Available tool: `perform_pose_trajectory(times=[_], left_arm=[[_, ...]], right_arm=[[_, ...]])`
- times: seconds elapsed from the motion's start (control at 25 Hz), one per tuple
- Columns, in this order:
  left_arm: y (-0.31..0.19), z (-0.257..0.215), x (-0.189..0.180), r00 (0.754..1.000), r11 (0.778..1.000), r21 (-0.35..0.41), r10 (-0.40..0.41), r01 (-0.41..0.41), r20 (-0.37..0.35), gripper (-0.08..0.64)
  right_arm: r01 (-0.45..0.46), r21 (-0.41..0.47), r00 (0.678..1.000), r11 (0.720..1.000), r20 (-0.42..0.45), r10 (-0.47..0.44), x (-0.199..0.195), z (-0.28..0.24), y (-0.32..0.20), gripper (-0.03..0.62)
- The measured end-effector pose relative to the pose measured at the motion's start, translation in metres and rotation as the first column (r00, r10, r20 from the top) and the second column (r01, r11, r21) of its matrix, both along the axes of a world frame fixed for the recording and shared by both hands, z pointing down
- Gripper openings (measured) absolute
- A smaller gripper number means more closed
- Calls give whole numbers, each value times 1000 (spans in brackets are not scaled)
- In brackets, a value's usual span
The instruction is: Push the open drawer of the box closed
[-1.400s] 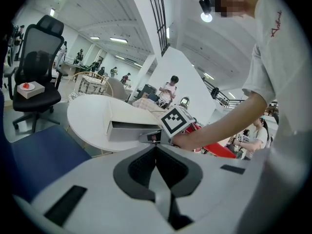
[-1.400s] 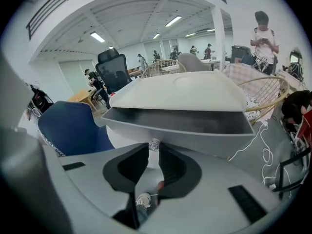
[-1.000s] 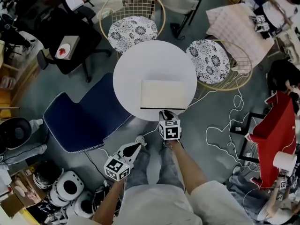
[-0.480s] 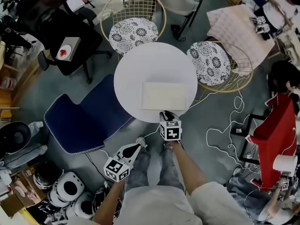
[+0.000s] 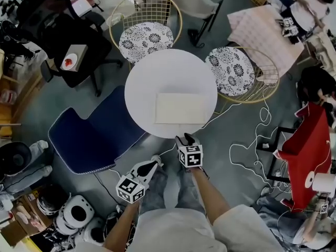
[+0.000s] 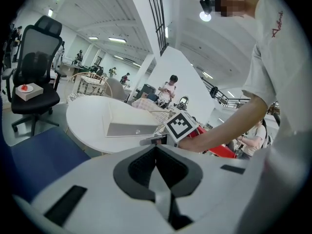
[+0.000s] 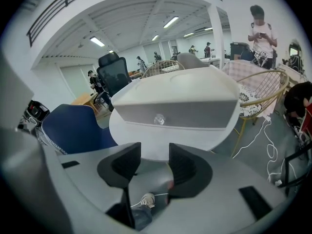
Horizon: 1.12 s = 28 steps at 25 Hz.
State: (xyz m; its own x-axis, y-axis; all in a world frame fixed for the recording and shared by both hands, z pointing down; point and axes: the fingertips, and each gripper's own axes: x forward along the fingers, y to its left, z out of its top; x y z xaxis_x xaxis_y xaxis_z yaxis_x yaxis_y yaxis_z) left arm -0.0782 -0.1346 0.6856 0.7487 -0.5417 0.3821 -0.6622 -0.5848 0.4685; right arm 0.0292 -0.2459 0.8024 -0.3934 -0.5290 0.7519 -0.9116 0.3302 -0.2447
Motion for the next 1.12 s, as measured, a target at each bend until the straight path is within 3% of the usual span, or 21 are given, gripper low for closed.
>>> perform_pose_trajectory(times=[0.36, 0.76, 1.12], left_arm=[[0, -6, 10, 1000, 999, 16, 28, -28, -2, 12], [-11, -25, 22, 999, 997, 63, 51, -50, -17, 12], [-28, -48, 19, 998, 992, 115, 62, -59, -22, 12]], right_arm=[[-15, 49, 1000, 999, 16, 15, 8, -23, 6, 172], [-88, 126, 996, 988, 27, 86, 26, -62, 8, 35], [-96, 207, 995, 974, 40, 90, 31, -103, 12, 17]])
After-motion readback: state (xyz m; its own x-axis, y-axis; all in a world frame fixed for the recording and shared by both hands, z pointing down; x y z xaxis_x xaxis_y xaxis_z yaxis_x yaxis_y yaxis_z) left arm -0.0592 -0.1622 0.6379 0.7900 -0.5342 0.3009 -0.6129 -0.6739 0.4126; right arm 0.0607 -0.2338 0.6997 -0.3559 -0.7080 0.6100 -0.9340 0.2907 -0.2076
